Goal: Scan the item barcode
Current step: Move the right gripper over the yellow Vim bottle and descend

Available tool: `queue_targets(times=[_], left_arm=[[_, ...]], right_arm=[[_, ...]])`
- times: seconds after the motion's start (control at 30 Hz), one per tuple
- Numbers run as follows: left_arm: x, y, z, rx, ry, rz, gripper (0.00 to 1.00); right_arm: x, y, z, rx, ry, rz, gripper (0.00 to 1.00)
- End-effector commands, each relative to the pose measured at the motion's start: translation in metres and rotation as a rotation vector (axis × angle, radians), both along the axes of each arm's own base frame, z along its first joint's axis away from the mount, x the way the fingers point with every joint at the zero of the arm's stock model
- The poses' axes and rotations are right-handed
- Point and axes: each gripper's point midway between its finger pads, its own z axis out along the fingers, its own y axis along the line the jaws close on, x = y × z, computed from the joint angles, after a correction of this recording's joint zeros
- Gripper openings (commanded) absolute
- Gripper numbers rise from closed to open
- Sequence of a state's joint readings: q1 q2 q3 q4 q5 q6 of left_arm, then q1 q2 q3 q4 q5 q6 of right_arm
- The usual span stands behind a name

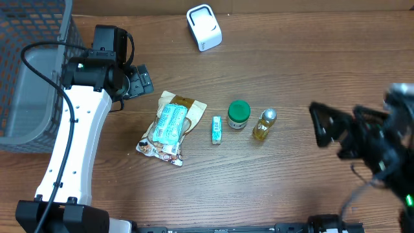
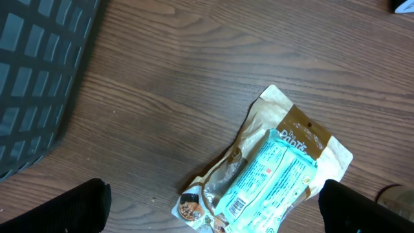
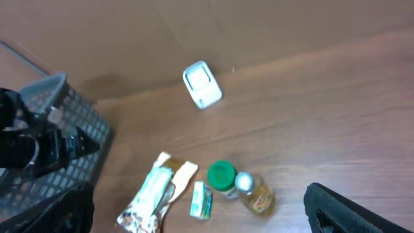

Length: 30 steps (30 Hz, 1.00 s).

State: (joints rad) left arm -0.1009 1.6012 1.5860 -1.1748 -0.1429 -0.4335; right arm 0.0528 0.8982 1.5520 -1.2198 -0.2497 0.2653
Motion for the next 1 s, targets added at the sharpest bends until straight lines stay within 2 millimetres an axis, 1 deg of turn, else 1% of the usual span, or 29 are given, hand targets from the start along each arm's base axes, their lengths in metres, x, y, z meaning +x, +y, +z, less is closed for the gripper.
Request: queue_targets(times=[0.0, 0.03, 0.2, 0.27, 0.37, 0.43, 0.5, 0.57, 0.63, 0.77, 0.97], left_arm=[[0.003, 0.0, 0.006, 0.003, -0.017, -0.016, 1.0], [0.003, 0.0, 0.006, 0.003, -0.017, -0.016, 1.0], [0.003, 0.0, 0.006, 0.003, -0.017, -0.016, 1.0], [0.003, 0.0, 0.006, 0.003, -0.017, -0.016, 1.0], [0.003, 0.0, 0.006, 0.003, -0.017, -0.016, 1.0], [0.003, 0.0, 0.006, 0.003, -0.017, -0.016, 1.0], [0.003, 0.0, 0.006, 0.003, -0.017, -0.016, 1.0], [0.003, 0.0, 0.006, 0.003, -0.017, -0.016, 1.0], [0.003, 0.0, 0.006, 0.003, -0.017, -0.016, 1.0], [0.003, 0.0, 0.006, 0.003, -0.017, -0.016, 1.0], [0.003, 0.0, 0.006, 0.003, -0.017, -0.016, 1.0]], right_arm=[[0.022, 0.009, -0.012, 0.031, 0.076, 0.038, 1.0], [0.03, 0.013, -0.02, 0.04, 0.116, 0.053, 1.0], [0.056, 0.034, -0.053, 0.124, 0.287, 0.145, 1.0], [0.065, 0.034, -0.07, 0.15, 0.37, 0.114, 0.94], [0.078, 0.035, -0.097, 0.179, 0.495, 0.081, 0.89], [0.085, 0.037, -0.113, 0.173, 0.559, 0.072, 0.87], [0.091, 0.035, -0.132, 0.157, 0.635, 0.006, 0.87], [0.095, 0.033, -0.15, 0.134, 0.701, -0.065, 0.87], [0.098, 0.034, -0.161, 0.117, 0.739, -0.098, 0.87], [0.104, 0.038, -0.178, 0.088, 0.786, -0.13, 0.87], [0.098, 0.041, -0.203, 0.017, 0.875, -0.202, 0.88]])
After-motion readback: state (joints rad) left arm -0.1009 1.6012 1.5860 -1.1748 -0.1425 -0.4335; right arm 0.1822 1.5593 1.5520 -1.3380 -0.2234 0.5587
